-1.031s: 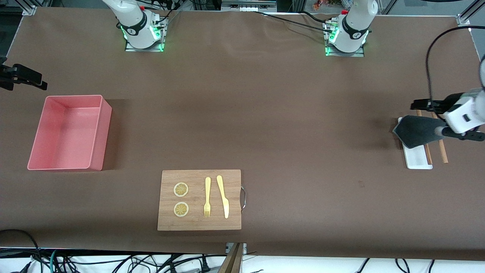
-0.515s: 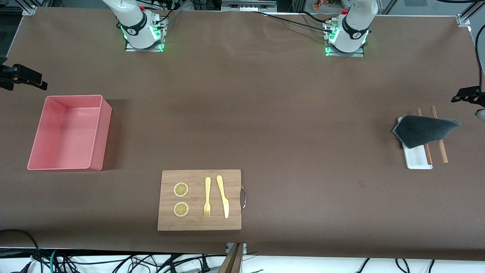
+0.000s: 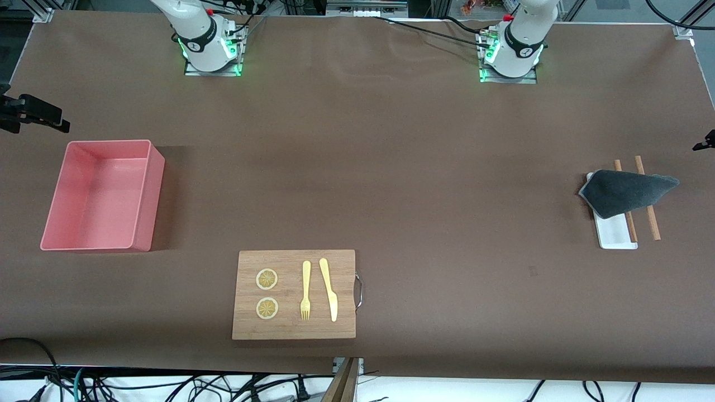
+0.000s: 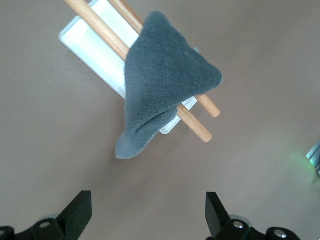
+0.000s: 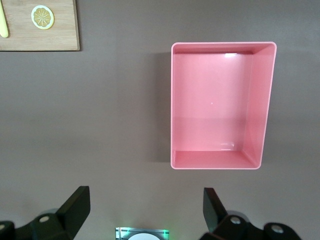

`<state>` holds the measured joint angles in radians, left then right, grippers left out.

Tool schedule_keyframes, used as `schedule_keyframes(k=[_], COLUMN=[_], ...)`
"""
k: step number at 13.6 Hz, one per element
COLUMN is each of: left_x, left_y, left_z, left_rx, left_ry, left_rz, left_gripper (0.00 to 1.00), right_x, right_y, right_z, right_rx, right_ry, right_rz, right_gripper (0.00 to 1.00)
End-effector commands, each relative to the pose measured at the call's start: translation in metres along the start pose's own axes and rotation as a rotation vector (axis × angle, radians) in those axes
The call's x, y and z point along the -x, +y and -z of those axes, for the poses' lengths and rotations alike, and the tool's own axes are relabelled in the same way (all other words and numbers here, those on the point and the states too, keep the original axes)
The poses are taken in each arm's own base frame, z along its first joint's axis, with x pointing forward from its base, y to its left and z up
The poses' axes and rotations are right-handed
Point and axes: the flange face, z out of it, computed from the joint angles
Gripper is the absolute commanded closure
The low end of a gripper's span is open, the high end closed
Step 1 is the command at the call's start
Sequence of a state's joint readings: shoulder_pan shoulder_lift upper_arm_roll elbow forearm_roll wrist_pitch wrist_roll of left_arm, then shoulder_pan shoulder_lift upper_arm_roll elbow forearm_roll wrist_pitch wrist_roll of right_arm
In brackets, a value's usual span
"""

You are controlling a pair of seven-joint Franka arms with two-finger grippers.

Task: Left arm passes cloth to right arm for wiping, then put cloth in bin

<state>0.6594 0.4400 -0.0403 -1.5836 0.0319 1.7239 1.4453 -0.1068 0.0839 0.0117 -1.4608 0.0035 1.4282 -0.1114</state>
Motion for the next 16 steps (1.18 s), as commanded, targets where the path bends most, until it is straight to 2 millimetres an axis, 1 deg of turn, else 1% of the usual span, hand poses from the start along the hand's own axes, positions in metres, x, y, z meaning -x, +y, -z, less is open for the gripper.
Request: schedule_keyframes(k=[1, 2, 3, 4, 5, 8, 10, 12, 13, 14, 15, 16], left_x=[0.029, 0.037, 0.039, 0.049, 0.054, 0.049, 0.046, 0.044, 0.044, 0.043, 0.043, 0.043], left_y=[-0.031, -0.037, -0.040, -0.044, -0.046, -0.048, -0.052, -0.052, -0.053, -0.053, -0.054, -0.054], left_z=[-0.027, -0.034, -0.042, -0.053, -0.062, -0.073, -0.087, -0.090, -0.093, -0.096, -0.099, -0.098], left_rx=[-0.018, -0.038, -0.037, -0.024, -0.011, 0.003, 0.017, 0.020, 0.024, 0.028, 0.032, 0.032], left_ry=[0.119, 0.157, 0.194, 0.219, 0.239, 0.288, 0.337, 0.338, 0.339, 0.343, 0.349, 0.342], left_rz=[-0.131, -0.171, -0.183, -0.167, -0.155, -0.182, -0.200, -0.211, -0.212, -0.211, -0.208, -0.211], left_gripper=[0.00, 0.00, 0.00, 0.00, 0.00, 0.00, 0.00, 0.00, 0.02, 0.13, 0.30, 0.51], right_x=[-0.002, -0.002, -0.002, -0.002, -0.002, -0.002, -0.003, -0.003, -0.006, -0.007, -0.007, -0.008], right_y=[0.000, 0.000, 0.000, 0.001, 0.001, 0.001, 0.000, 0.000, -0.001, -0.004, -0.004, -0.004], right_z=[0.005, 0.005, 0.006, 0.005, 0.005, 0.005, 0.004, 0.004, 0.001, 0.000, 0.000, -0.001], right_rx=[-0.008, -0.009, -0.008, -0.009, -0.009, -0.010, -0.009, -0.008, -0.006, -0.004, -0.002, -0.006], right_ry=[0.010, 0.010, 0.012, 0.010, 0.010, 0.010, 0.009, 0.010, 0.007, 0.005, 0.005, 0.005], right_rz=[0.004, 0.004, 0.004, 0.002, 0.002, 0.002, 0.004, 0.005, 0.008, 0.012, 0.013, 0.012], right_gripper=[0.00, 0.00, 0.00, 0.00, 0.00, 0.00, 0.00, 0.00, 0.00, 0.00, 0.00, 0.00])
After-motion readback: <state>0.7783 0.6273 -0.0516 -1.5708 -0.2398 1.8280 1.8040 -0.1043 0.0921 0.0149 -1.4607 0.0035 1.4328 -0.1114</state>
